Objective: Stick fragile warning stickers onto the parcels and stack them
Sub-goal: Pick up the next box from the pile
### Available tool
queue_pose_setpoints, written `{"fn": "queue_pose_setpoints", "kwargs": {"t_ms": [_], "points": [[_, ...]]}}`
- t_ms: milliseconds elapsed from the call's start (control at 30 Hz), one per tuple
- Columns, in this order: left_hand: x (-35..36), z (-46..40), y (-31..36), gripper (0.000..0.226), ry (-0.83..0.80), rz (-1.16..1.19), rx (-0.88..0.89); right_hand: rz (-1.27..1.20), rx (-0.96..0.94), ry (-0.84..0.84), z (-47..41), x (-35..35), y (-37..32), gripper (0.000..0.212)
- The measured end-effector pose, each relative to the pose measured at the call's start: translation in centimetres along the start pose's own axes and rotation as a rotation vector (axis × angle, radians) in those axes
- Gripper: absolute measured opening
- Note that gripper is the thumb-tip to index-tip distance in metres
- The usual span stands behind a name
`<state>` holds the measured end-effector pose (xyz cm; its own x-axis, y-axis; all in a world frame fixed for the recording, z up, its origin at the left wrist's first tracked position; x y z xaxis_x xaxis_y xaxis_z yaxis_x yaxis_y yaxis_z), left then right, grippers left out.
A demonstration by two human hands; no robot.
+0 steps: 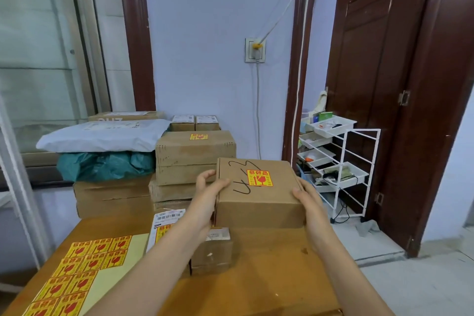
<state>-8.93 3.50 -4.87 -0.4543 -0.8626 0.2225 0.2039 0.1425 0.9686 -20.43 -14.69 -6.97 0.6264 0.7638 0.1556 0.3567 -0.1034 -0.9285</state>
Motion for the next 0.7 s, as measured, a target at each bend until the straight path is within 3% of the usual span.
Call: {"fn": "queue_pose_setpoints", "kwargs": {"t_ms": [167,267,367,700], "points": [[4.1,-1.9,-0.9,0.04,0.002,-0.084,-0.054,-0.01,0.007,0.078,-1.2,-3.9,0.9,0.035],[5.9,-3.8,-2.3,0.041,-0.001,-0.109,-0.095,0.021,0.044,0.097,-1.8,-5.8,2.5,0.049],[7.6,-5.6,-3.8,0.036,0.01,-0.144,-0.123,0.04,0.07,0.127,-2.6,-7.4,4.4,0.041],[8.5,-10.2,-12.1,0.045,0.236,-0.172,-0.247,0.188,0.177,0.067,-5.7,-8.4,10.0,0.034]]}}
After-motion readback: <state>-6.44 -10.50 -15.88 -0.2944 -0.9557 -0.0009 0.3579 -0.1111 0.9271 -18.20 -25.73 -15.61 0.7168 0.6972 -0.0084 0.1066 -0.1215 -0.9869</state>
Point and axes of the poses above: each hand's wrist, its own z-axis away from the middle knuckle, its own x-axis out of the palm, y = z × x, the point moved 6 cm from there along -z, towards the middle knuckle, and after that the axes turned 6 degrees about -x, right-handed, at the moved point
